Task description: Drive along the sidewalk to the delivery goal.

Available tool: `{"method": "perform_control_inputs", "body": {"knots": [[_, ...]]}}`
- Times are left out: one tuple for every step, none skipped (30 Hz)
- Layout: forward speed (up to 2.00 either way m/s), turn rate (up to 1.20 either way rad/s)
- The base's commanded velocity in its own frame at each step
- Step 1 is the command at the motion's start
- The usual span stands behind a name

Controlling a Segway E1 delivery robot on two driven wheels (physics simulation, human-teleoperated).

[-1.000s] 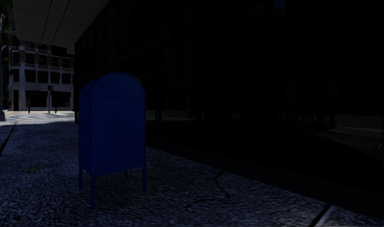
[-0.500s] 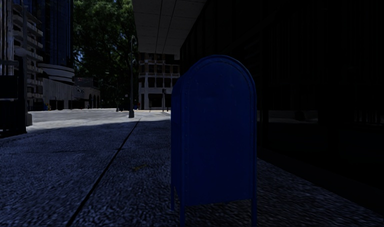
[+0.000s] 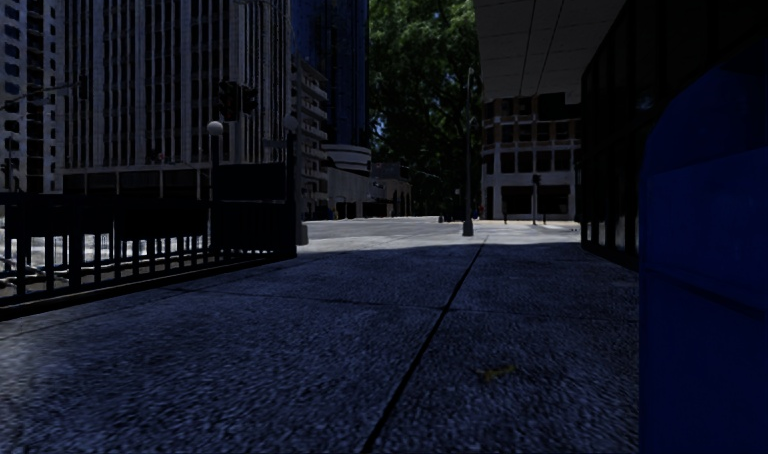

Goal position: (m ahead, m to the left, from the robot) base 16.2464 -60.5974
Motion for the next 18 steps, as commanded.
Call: {"method": "perform_control_inputs", "body": {"knots": [[1.24,1.10],[1.24,1.10],[1.24,1.10],[1.24,1.10],[1.24,1.10],[1.24,1.10],[1.24,0.97],[1.24,0.97],[1.24,0.00],[1.24,0.00],[1.24,0.00],[1.24,0.00],[1.24,0.00],[1.24,0.00],[1.23,0.00],[1.23,0.00],[1.23,0.00],[1.23,-0.08]]}}
